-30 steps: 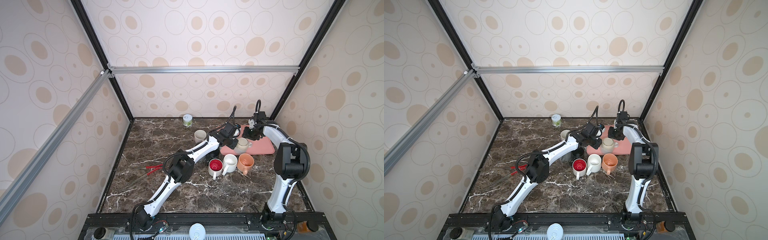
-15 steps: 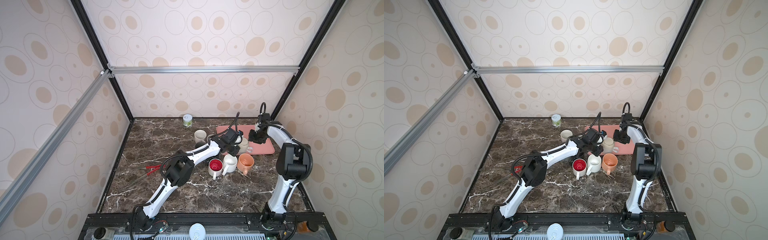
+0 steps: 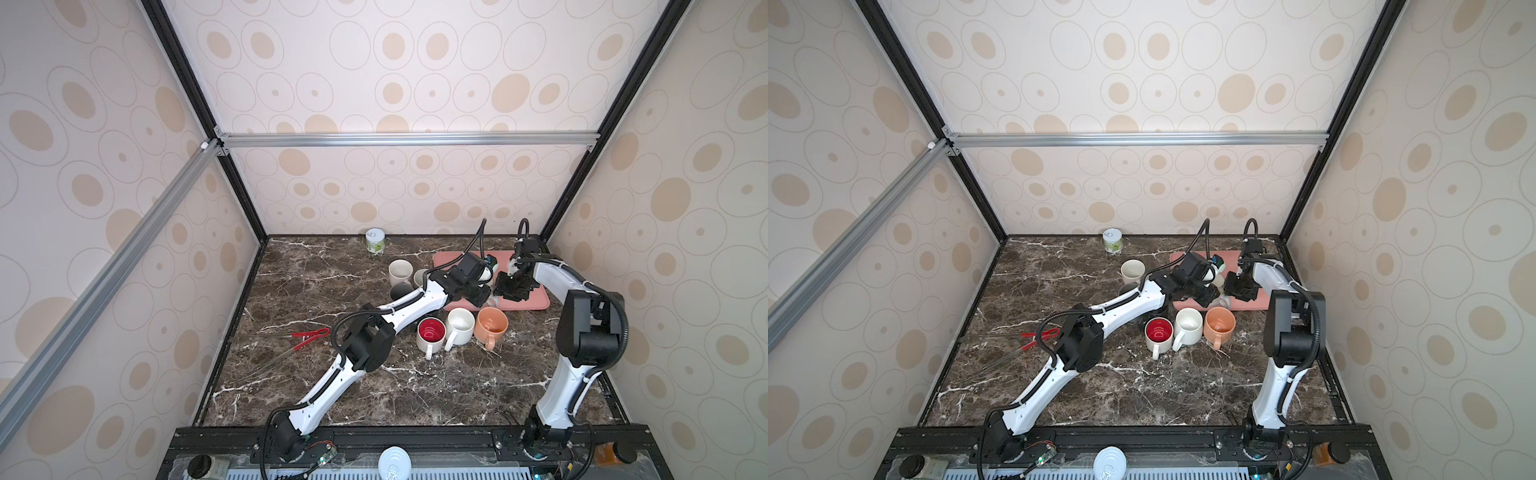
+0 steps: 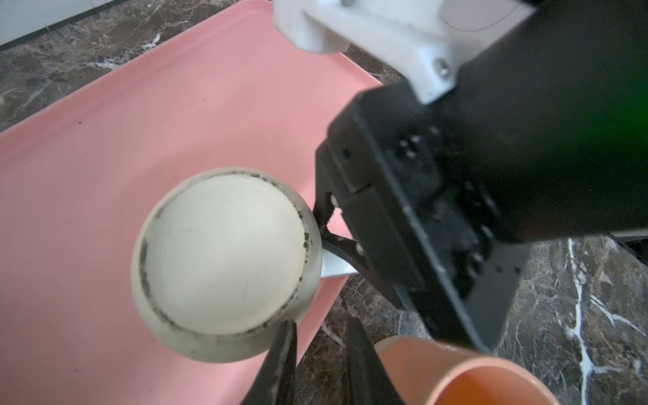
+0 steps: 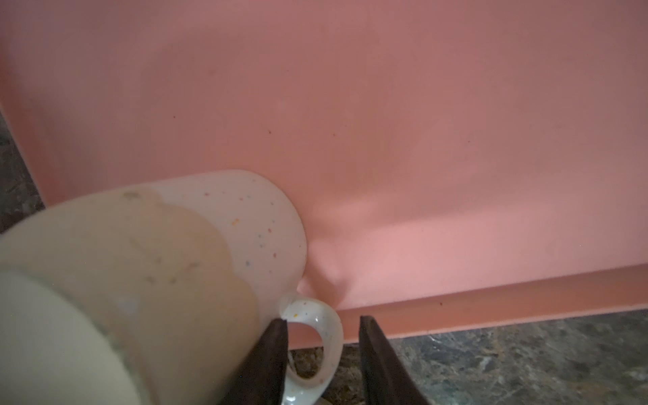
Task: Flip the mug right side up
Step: 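Lift the speckled mug off the tray with the right gripper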
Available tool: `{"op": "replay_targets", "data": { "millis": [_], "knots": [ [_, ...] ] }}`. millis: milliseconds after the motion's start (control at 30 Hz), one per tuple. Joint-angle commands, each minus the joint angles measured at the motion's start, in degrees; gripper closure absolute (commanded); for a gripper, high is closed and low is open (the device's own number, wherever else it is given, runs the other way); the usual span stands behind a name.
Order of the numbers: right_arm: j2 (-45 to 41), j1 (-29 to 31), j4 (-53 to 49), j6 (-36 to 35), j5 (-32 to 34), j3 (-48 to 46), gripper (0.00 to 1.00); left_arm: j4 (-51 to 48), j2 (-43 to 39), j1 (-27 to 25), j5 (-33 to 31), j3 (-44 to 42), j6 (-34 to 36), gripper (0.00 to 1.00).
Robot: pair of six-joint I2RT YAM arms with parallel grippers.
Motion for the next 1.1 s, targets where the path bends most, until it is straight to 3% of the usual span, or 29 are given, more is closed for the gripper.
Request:
{"op": "replay_targets", "data": {
  "millis": [0,267,467,800,1067],
  "knots": [
    [-2.9,0.3,-0.9,-1.5,-1.0,-2.3,0.62,0.7,2.0,2.3,0.5,2.6,-1.3,0.74],
    [-8.2,2.2,4.4,-3.8,0.3,-7.7,0.61,0.6,0.7,3.3,2.1,2.3,-1.3,0.75],
    [-10.3,6.9,7.1,-1.7,7.2,-9.3,0.57,1.0,-4.6,3.7,1.2,-2.0,0.1,0.74],
    [-2.6,9.9,7.4,2.5,10.5,-4.5,0.52,4.7,-13.6,5.7,-0.3,-12.7,0.9,0.72],
    [2.5,10.0,7.9,1.7,13.3,-0.7,0.57,7.1,-18.4,7.7,-0.7,-18.9,0.8,0.71]
  ]
}}
